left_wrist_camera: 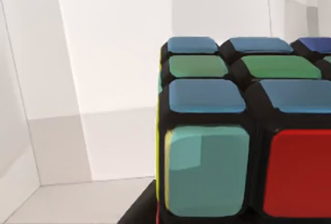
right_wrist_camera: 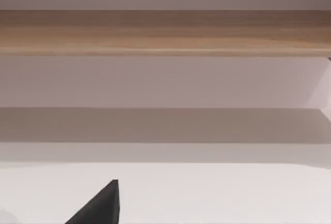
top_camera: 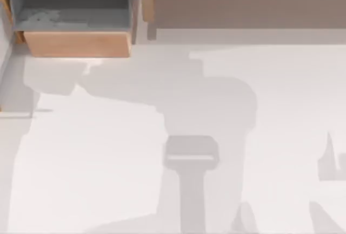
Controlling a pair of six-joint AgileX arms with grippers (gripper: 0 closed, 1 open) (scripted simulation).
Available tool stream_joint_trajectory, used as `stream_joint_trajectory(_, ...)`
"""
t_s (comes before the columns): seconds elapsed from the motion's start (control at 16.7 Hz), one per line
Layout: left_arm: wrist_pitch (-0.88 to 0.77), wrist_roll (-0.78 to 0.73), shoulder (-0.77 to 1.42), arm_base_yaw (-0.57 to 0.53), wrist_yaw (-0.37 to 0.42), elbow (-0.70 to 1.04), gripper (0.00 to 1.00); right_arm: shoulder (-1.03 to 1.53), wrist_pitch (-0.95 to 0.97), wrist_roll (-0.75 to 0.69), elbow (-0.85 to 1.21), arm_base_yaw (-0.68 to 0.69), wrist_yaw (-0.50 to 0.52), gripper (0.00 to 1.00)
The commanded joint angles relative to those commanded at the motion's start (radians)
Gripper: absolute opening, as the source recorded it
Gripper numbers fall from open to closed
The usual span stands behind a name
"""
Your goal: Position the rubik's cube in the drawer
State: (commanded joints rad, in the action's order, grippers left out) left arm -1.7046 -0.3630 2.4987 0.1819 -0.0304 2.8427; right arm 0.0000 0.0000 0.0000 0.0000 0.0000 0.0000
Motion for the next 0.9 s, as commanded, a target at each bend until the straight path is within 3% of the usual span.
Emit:
stream_joint_trajectory(0.3, 0.008, 0.007, 0.206, 0.128, 0.036, 0.061, 0.0, 0.0, 0.0, 0.0, 0.0, 0.0, 0.0, 1.0)
stream_joint_trajectory(0.84, -0.001, 0.007, 0.272, 0.148, 0.044, 0.06, 0.0, 0.0, 0.0, 0.0, 0.0, 0.0, 0.0, 1.0)
stream_joint_trajectory(0.9, -0.001, 0.007, 0.272, 0.148, 0.044, 0.06, 0.08, 0.0, 0.0, 0.0, 0.0, 0.0, 0.0, 1.0)
